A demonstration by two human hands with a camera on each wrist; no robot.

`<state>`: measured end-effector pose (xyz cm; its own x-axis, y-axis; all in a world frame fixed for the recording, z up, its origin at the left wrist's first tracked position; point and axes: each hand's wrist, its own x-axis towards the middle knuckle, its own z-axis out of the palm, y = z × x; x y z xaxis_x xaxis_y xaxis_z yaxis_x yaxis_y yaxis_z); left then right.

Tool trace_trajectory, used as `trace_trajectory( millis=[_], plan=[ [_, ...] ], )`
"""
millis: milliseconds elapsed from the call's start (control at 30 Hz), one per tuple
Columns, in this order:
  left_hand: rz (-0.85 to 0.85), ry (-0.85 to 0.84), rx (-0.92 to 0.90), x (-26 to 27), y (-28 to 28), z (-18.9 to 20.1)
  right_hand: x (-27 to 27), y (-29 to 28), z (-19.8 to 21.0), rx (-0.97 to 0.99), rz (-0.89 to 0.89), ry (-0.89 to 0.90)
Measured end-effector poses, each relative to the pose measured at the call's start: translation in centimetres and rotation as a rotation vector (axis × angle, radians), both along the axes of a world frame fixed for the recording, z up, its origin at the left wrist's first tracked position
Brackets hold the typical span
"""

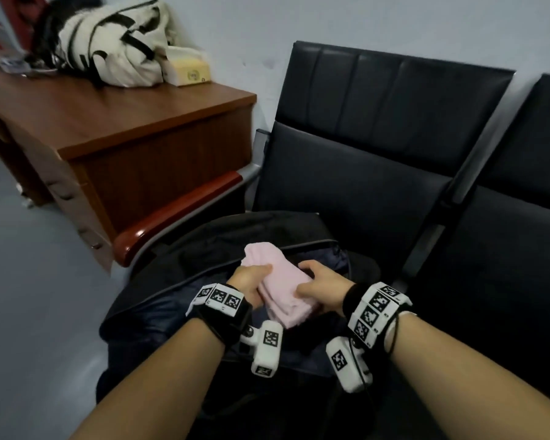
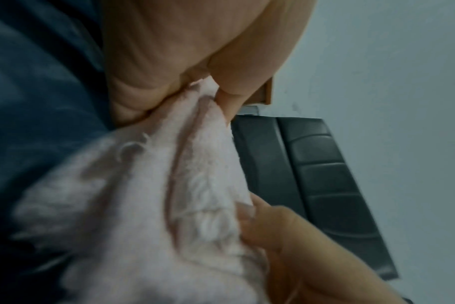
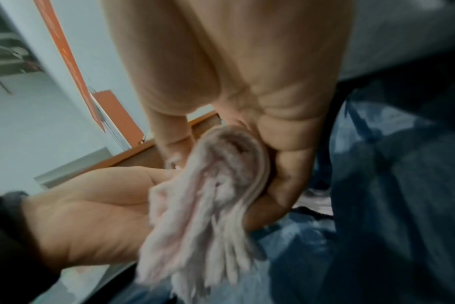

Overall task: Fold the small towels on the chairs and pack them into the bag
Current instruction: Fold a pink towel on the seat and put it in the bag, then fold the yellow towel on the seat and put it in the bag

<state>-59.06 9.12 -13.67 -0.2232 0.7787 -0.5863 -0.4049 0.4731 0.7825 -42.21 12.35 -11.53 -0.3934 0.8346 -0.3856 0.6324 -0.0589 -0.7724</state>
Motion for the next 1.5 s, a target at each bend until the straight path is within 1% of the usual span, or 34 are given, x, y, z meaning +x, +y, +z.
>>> trace_trajectory(
  millis=[100,167,200,267,367,433,500,567,633,667,733,800,900,933,967,1033,1100,1167,1233,1333,1400,1500],
  plan=[
    [-0.056,-0.003,-0.133,-0.2,1.2,-3.3,-0.7,1.6,-2.9,0.017,-0.05,-0.103],
    [-0.088,0.003,-0.186,-0.1,1.8,-5.4,-0.8,2.3,-5.0,0.015,-0.064,-0.159],
    [-0.076,0.001,-0.201,0.1,2.2,-6.5,-0.7,2.6,-5.8,0.013,-0.07,-0.178],
    [-0.006,-0.019,-0.191,0.4,2.8,-8.3,-0.5,3.1,-7.1,0.027,-0.078,-0.222],
    [0.071,-0.036,-0.112,1.1,4.1,-10.3,-0.5,3.7,-8.1,0.032,-0.012,-0.303],
    [0.076,0.036,-0.099,1.6,4.9,-11.1,-0.5,3.7,-8.2,-0.005,0.014,-0.326],
    [0.042,0.146,-0.116,1.9,5.6,-11.4,-0.2,3.7,-8.2,-0.033,0.024,-0.334],
    [-0.078,0.285,-0.162,2.0,6.0,-10.9,0.2,3.4,-7.7,-0.048,0.014,-0.318],
    [-0.208,0.408,-0.204,1.9,5.9,-9.7,0.8,2.6,-6.2,-0.027,0.013,-0.271],
    [-0.237,0.462,-0.222,2.0,5.7,-8.8,1.1,2.0,-5.1,-0.006,0.017,-0.242],
    [-0.24,0.568,-0.23,2.2,4.9,-6.3,2.1,0.6,-2.6,0.046,0.026,-0.179],
    [-0.223,0.656,-0.142,2.8,4.0,-3.3,3.9,-0.9,0.2,0.119,-0.014,-0.103],
    [-0.185,0.74,0.14,5.9,2.2,2.4,8.6,-3.9,4.5,0.226,-0.139,-0.012],
    [-0.199,0.775,0.238,7.7,1.2,4.5,10.8,-5.2,5.7,0.258,-0.18,0.008],
    [-0.241,0.806,0.336,10.7,0.0,6.7,14.0,-7.2,7.1,0.288,-0.228,0.003],
    [-0.319,0.853,0.457,14.2,-1.3,9.2,17.5,-8.7,7.8,0.325,-0.257,-0.054],
    [-0.466,0.895,0.535,20.9,-3.8,11.2,23.8,-12.5,8.8,0.349,-0.331,-0.117],
    [-0.631,0.883,0.586,28.4,-6.4,12.0,30.3,-16.4,9.2,0.351,-0.416,-0.164],
    [-0.78,0.861,0.634,36.2,-9.0,12.1,37.2,-20.4,9.3,0.351,-0.532,-0.196],
    [-0.956,0.835,0.676,47.4,-13.0,11.0,47.4,-26.6,8.7,0.372,-0.719,-0.25],
    [-1.058,0.831,0.692,54.3,-15.7,9.5,53.6,-30.7,7.3,0.355,-0.825,-0.274],
    [-1.218,0.838,0.691,63.1,-19.4,6.4,61.6,-36.2,4.6,0.273,-0.965,-0.294]
  ],
)
